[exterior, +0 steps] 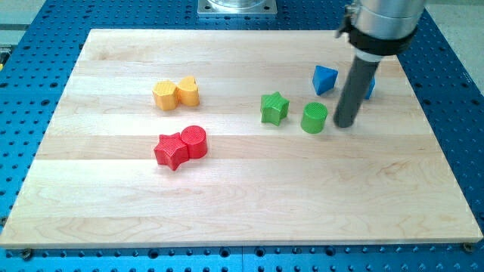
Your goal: Push the blue cube close to the blue triangle
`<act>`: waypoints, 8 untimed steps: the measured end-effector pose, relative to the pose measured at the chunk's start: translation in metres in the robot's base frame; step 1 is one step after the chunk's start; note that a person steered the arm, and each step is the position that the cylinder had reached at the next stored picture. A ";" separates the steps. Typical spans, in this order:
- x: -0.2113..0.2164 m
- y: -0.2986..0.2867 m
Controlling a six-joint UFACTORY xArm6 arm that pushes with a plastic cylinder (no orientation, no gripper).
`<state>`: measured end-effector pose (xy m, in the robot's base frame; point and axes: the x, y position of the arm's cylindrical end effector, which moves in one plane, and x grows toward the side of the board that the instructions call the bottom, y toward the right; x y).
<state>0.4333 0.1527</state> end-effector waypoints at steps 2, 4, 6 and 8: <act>0.001 -0.065; 0.018 0.018; -0.037 0.109; -0.062 0.105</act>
<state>0.3712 0.2580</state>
